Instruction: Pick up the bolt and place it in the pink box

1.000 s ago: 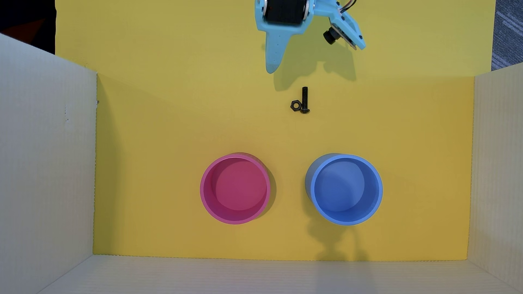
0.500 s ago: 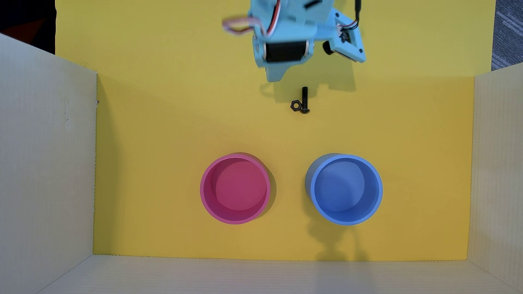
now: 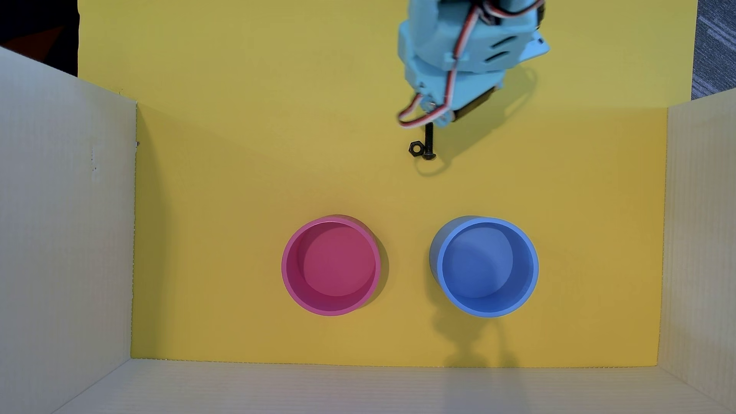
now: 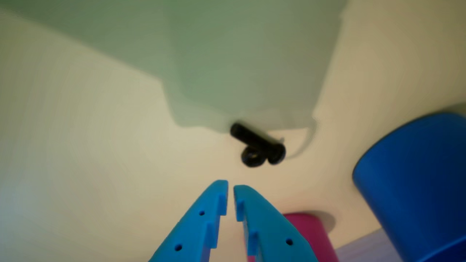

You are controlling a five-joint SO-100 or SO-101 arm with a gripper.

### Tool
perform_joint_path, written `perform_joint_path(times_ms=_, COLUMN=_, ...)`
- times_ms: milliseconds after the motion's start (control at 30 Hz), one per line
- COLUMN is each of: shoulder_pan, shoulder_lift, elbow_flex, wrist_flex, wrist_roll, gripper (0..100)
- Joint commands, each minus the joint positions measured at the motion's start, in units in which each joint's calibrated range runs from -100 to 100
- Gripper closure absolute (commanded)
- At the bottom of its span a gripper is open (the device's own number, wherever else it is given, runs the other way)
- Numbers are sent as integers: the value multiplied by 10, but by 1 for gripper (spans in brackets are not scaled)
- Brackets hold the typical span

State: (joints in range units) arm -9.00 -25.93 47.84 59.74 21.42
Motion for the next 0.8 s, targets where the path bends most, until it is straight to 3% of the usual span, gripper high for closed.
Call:
perform_joint_path(times_ms=0, shoulder_pan=-11, shoulder_lift=14, elbow_flex=-41, wrist_flex=-1, wrist_roll=4, gripper=98)
perform_joint_path(times_ms=400, shoulder_pan=-9, shoulder_lift=121, elbow_flex=-133, wrist_flex=4, wrist_roll=50, gripper=98)
perform_joint_path(times_ms=667, shoulder_pan=-6, shoulder_lift=163, elbow_flex=-134, wrist_flex=-2, wrist_roll=51, gripper=98)
perform_joint_path(times_ms=767, shoulder_pan=-6, shoulder_lift=167, elbow_flex=-156, wrist_flex=3, wrist_roll=51, gripper=90)
